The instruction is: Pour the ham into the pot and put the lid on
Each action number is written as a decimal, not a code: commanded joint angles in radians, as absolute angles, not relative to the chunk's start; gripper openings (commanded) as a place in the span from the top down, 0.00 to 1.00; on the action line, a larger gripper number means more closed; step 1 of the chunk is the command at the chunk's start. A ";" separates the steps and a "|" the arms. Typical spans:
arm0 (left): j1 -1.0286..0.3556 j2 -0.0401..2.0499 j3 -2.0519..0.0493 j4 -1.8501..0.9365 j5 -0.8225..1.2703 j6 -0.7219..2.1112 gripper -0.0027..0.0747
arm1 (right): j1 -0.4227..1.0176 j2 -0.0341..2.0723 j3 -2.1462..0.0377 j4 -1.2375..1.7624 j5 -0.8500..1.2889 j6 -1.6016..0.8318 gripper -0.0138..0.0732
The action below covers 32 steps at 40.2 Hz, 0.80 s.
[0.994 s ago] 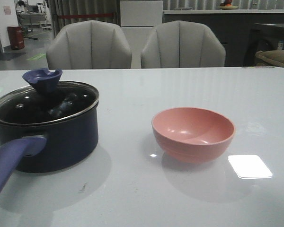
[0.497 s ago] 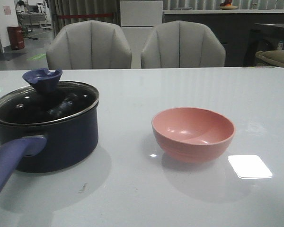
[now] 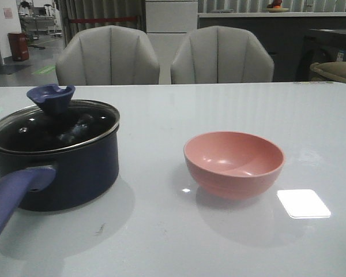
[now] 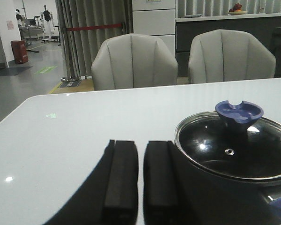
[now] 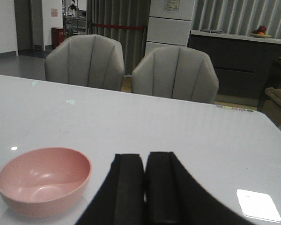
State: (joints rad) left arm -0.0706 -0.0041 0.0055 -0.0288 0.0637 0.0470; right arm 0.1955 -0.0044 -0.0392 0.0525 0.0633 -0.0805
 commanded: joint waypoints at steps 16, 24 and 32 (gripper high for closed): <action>-0.071 -0.023 0.027 -0.029 -0.020 0.043 0.79 | 0.184 -0.029 0.022 0.022 -0.109 0.025 0.67; -0.071 -0.023 0.027 -0.029 -0.020 0.043 0.79 | 0.184 -0.029 0.022 0.021 -0.109 0.031 0.67; -0.071 -0.023 0.027 -0.029 -0.020 0.043 0.79 | 0.186 -0.029 0.022 0.021 -0.107 0.031 0.67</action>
State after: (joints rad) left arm -0.0706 -0.0041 0.0055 -0.0288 0.0610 0.0470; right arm 0.1877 -0.0104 0.0262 0.0326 -0.0167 0.0297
